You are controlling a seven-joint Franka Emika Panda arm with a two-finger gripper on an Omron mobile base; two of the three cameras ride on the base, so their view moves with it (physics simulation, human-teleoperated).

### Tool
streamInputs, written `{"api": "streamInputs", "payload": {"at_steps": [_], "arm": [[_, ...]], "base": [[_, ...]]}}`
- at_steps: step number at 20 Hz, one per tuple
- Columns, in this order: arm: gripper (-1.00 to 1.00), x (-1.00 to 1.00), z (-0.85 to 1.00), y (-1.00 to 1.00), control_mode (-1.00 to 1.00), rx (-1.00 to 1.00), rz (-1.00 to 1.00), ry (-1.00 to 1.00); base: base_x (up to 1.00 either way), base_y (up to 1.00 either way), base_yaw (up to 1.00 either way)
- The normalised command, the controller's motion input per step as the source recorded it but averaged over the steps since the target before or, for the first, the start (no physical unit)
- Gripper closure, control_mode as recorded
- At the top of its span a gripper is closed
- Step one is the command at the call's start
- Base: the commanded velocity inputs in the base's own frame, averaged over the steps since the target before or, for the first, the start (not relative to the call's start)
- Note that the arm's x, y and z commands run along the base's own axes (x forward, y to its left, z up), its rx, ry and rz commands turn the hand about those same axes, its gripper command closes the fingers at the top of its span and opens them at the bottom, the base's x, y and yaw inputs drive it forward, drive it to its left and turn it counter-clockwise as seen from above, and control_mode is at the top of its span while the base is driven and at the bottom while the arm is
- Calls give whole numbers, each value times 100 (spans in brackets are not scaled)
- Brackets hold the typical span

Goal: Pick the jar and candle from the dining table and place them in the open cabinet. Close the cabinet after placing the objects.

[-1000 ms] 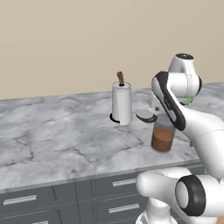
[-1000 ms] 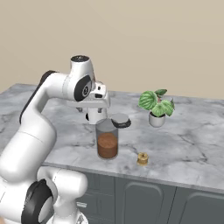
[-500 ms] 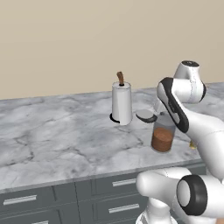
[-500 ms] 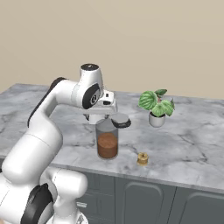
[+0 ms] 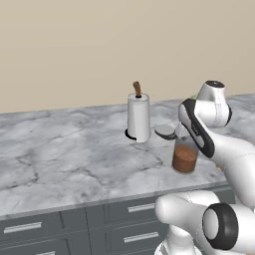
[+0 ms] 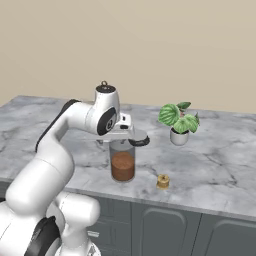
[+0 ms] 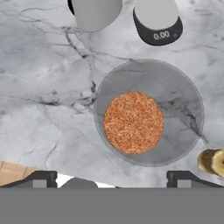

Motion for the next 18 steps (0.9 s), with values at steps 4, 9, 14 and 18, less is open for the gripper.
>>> {"api": "streamInputs", "payload": {"at_steps": [4, 9, 14, 18], "arm": [[-100, 11, -23, 0, -100, -2, 7, 0], [-100, 29, -16, 0, -100, -5, 4, 0], [-100, 41, -16, 0, -100, -6, 3, 0], [-100, 35, -17, 0, -100, -3, 4, 0]], "base": [[0, 0, 0], [0, 0, 0], [0, 0, 0], [0, 0, 0]]}}
